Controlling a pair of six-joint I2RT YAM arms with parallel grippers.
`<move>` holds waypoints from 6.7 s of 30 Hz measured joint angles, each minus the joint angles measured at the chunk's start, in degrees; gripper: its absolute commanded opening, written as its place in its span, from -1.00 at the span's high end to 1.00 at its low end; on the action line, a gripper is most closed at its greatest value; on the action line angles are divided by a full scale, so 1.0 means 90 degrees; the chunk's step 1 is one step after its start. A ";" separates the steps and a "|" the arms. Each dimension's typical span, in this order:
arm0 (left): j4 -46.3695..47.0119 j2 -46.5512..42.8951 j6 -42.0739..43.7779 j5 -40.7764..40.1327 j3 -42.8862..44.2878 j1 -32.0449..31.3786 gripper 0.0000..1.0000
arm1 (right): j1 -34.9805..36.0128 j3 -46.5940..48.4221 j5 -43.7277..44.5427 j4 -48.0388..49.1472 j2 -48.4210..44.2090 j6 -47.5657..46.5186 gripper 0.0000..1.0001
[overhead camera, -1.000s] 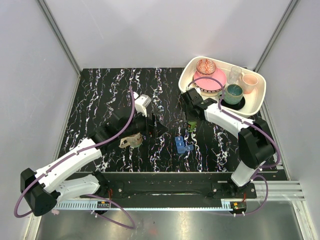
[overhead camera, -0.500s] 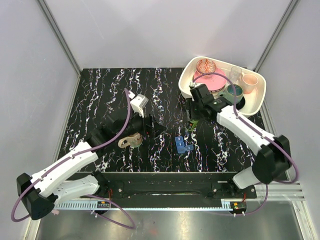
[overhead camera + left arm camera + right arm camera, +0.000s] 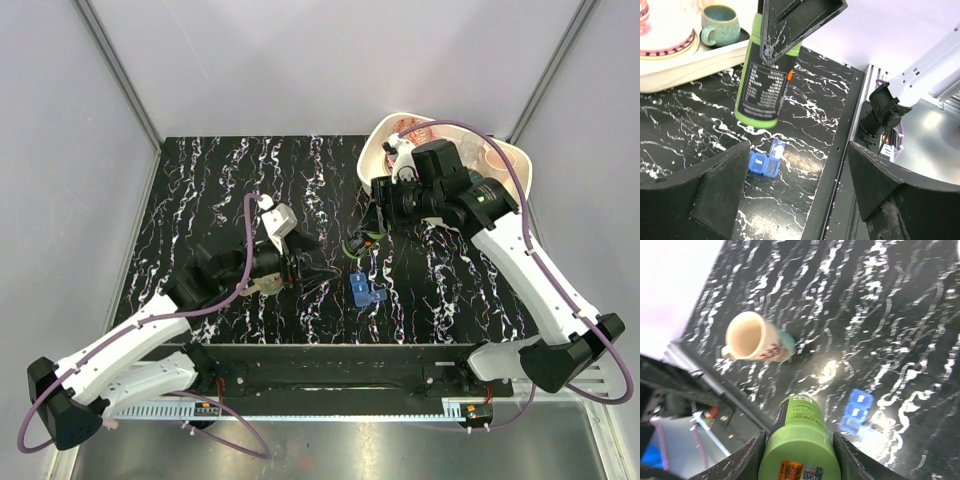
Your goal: Sort the pills into containers
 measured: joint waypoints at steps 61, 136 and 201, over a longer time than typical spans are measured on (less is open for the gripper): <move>0.1438 0.1462 -0.0767 0.0015 0.0177 -0.0583 1.00 | -0.0049 -0.0379 -0.2006 0.0726 -0.0418 0.1418 -0.10; 0.2453 0.1508 -0.2368 -0.1331 -0.0163 -0.1112 1.00 | -0.0036 -0.2786 -0.0923 0.4238 -0.2098 0.3016 -0.02; 0.2310 0.0406 -0.2154 -0.0753 -0.0415 -0.1647 1.00 | 0.0058 -0.1783 -0.1377 0.4114 -0.2902 0.2373 -0.78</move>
